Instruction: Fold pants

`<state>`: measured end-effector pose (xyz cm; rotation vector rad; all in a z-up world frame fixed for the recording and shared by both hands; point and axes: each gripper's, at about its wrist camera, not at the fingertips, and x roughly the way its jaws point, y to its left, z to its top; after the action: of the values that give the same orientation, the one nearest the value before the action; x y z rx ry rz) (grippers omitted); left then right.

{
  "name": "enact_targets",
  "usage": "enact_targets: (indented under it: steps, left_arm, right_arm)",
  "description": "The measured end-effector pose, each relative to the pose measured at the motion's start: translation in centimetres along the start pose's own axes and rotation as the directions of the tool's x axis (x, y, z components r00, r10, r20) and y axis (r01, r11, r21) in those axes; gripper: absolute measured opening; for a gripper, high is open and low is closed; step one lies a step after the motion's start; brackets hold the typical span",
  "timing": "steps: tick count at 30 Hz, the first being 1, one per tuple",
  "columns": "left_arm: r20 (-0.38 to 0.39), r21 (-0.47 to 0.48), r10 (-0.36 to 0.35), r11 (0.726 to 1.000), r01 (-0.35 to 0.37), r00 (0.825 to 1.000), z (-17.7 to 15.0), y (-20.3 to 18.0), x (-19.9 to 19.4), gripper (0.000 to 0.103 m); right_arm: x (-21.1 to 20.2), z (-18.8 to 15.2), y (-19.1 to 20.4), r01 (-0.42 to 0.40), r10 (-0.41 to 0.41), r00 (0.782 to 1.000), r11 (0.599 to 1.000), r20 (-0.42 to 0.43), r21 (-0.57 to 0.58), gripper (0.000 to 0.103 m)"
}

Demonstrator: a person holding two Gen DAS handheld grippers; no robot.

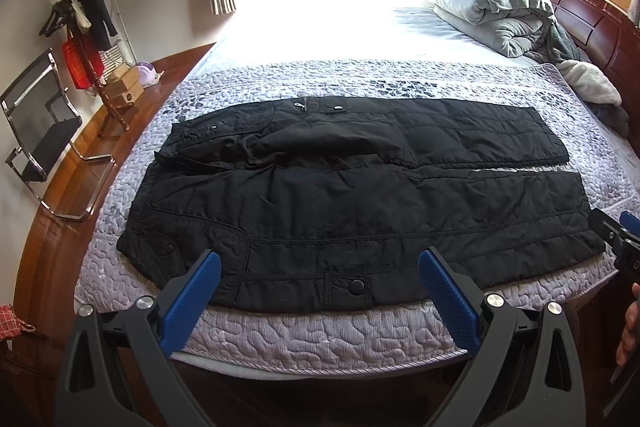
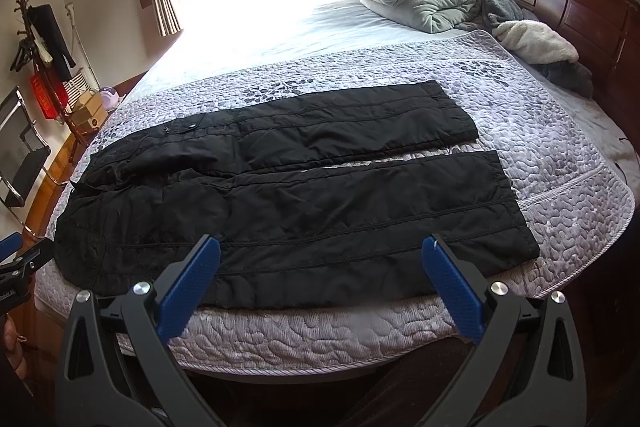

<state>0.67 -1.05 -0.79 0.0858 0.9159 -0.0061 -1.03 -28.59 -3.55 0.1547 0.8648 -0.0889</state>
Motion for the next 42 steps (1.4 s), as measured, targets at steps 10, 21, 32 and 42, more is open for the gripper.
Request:
enact_targets:
  steps: [10,21,32,42]
  left_arm:
    - [-0.006,0.001,0.002,1.000,-0.002,1.000,0.2,-0.2,0.3,0.099]
    - [-0.012,0.006,0.003,1.000,-0.003,1.000,0.5,-0.5,0.6,0.099]
    - [-0.015,0.008,0.004,1.000,-0.003,1.000,0.9,-0.8,1.1,0.099]
    - [-0.045,0.019,-0.074,0.997,0.075,0.996,2.6,-1.0,2.8,0.099]
  right_arm:
    - [0.5,0.2,-0.1,-0.002,0.002,1.000,1.000,-0.007,0.003,0.101]
    - [1.0,0.4,-0.5,-0.007,0.007,1.000,1.000,-0.013,0.006,0.101]
    - [1.4,0.8,-0.7,-0.010,0.010,1.000,1.000,-0.015,0.001,0.101]
    - [3.2,3.2,-2.1,-0.113,0.112,0.993,0.994,-0.045,-0.013,0.101]
